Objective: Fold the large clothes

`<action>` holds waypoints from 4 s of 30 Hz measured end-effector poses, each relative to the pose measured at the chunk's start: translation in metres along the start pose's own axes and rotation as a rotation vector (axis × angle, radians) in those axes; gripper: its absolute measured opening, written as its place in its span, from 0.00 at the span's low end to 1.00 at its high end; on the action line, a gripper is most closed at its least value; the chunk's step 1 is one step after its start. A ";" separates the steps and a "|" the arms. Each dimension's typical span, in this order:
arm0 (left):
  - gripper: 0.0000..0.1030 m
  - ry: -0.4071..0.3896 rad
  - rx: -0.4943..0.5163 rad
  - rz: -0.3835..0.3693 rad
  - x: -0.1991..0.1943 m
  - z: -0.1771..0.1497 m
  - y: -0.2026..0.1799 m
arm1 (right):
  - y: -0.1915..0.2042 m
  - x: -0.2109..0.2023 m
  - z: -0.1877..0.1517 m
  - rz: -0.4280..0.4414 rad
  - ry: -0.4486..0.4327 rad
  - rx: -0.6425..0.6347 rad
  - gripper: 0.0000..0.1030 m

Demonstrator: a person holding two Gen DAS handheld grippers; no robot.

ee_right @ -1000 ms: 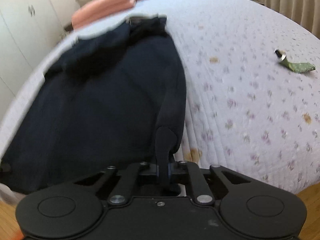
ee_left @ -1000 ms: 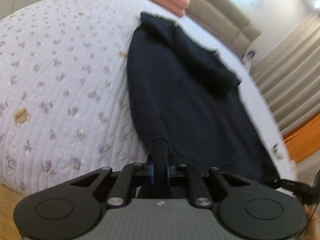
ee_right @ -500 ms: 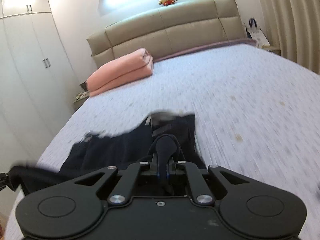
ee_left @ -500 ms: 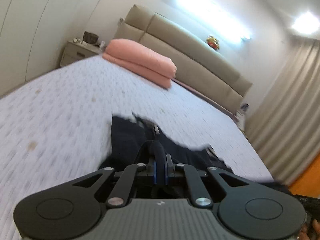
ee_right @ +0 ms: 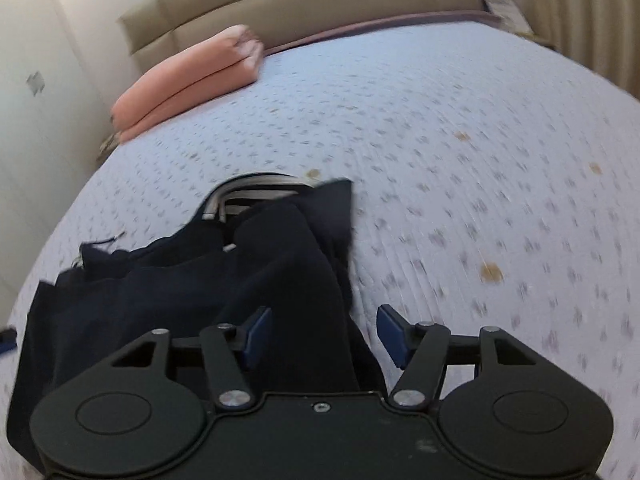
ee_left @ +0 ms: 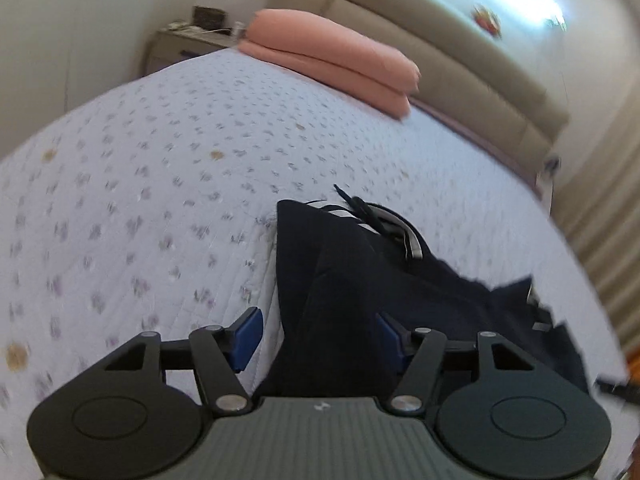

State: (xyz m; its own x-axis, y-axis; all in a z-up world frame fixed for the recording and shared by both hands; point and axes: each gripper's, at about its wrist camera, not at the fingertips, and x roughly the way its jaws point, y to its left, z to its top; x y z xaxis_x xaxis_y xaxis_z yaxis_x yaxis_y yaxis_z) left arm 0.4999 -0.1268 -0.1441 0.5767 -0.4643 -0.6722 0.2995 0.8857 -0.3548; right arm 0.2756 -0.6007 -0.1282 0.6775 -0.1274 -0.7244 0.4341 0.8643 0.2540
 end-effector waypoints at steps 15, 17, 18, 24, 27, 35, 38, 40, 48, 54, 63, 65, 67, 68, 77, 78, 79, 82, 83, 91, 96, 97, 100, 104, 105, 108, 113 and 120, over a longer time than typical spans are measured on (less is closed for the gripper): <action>0.63 0.127 0.018 0.077 0.079 0.042 -0.018 | 0.035 0.095 0.060 0.004 0.156 -0.114 0.69; 0.30 0.140 0.046 0.074 0.082 0.042 -0.026 | 0.041 0.095 0.058 -0.001 0.159 -0.145 0.26; 0.19 0.147 0.079 0.079 0.082 0.041 -0.033 | 0.046 0.092 0.056 0.002 0.152 -0.173 0.20; 0.09 0.036 0.202 0.096 0.046 0.038 -0.069 | 0.075 0.049 0.044 -0.039 0.001 -0.341 0.11; 0.09 -0.065 0.160 0.058 0.022 0.061 -0.070 | 0.078 0.019 0.067 -0.029 -0.114 -0.322 0.11; 0.09 -0.148 0.155 0.116 0.083 0.107 -0.066 | 0.080 0.082 0.117 -0.076 -0.173 -0.269 0.11; 0.09 -0.052 0.175 0.211 0.139 0.088 -0.060 | 0.079 0.144 0.104 -0.142 -0.043 -0.266 0.12; 0.10 0.006 0.182 0.245 0.164 0.071 -0.056 | 0.078 0.167 0.091 -0.173 0.010 -0.275 0.13; 0.23 -0.033 0.187 0.277 0.128 0.075 -0.059 | 0.094 0.138 0.098 -0.227 0.038 -0.314 0.49; 0.24 -0.051 0.141 0.207 0.041 0.051 -0.063 | 0.144 0.055 0.069 -0.035 0.056 -0.283 0.18; 0.14 0.136 -0.036 0.183 0.027 -0.041 -0.026 | 0.210 0.105 -0.036 -0.002 0.208 -0.342 0.07; 0.14 0.131 -0.038 0.164 0.020 -0.044 -0.022 | 0.212 0.111 -0.045 -0.010 0.164 -0.369 0.05; 0.14 0.130 -0.045 0.153 0.009 -0.040 -0.019 | 0.217 0.113 -0.043 -0.027 0.169 -0.377 0.05; 0.15 0.126 -0.050 0.153 0.002 -0.041 -0.016 | 0.218 0.113 -0.041 -0.030 0.180 -0.373 0.05; 0.49 0.171 -0.216 0.133 -0.065 -0.065 0.028 | 0.235 0.040 -0.030 0.024 0.125 -0.329 0.08; 0.49 0.183 -0.257 0.106 -0.066 -0.070 0.034 | 0.234 0.047 -0.038 0.010 0.155 -0.330 0.08; 0.49 0.192 -0.297 0.078 -0.065 -0.074 0.041 | 0.230 0.059 -0.047 -0.010 0.205 -0.316 0.08; 0.57 0.195 -0.386 0.038 -0.054 -0.083 0.057 | 0.213 0.081 -0.069 0.004 0.238 -0.265 0.04; 0.58 0.192 -0.405 0.035 -0.049 -0.086 0.062 | 0.212 0.081 -0.068 0.009 0.230 -0.260 0.03; 0.77 0.100 -0.441 -0.134 0.004 -0.059 0.089 | 0.220 0.076 -0.069 -0.010 0.222 -0.257 0.03; 0.95 0.126 -0.272 -0.238 0.035 -0.033 0.075 | 0.218 0.073 -0.072 -0.003 0.213 -0.203 0.04; 0.94 0.132 -0.239 -0.247 0.039 -0.031 0.070 | 0.215 0.068 -0.073 -0.003 0.209 -0.199 0.04; 0.57 0.166 -0.209 -0.314 0.049 -0.031 0.063 | 0.213 0.064 -0.075 -0.005 0.199 -0.190 0.04; 0.26 0.229 -0.277 -0.401 0.055 -0.041 0.071 | 0.213 0.064 -0.073 -0.006 0.205 -0.189 0.04; 0.26 0.227 -0.277 -0.397 0.052 -0.043 0.073 | 0.213 0.064 -0.073 -0.006 0.207 -0.194 0.04; 0.28 0.224 -0.318 -0.406 0.050 -0.046 0.081 | 0.213 0.063 -0.070 0.002 0.213 -0.207 0.04; 0.45 0.253 -0.348 -0.459 0.067 -0.045 0.080 | 0.220 0.042 -0.057 0.000 0.140 -0.223 0.08; 0.23 0.240 -0.285 -0.384 0.060 -0.043 0.064 | 0.212 0.063 -0.074 -0.002 0.173 -0.219 0.07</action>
State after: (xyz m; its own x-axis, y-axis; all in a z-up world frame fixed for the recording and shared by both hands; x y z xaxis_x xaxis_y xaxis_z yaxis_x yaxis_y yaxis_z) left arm 0.5212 -0.0988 -0.2351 0.2666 -0.7718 -0.5773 0.2170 0.6316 -0.7443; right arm 0.3665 -0.3890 -0.1674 0.5567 -0.0608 -0.8285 0.2844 0.9510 0.1214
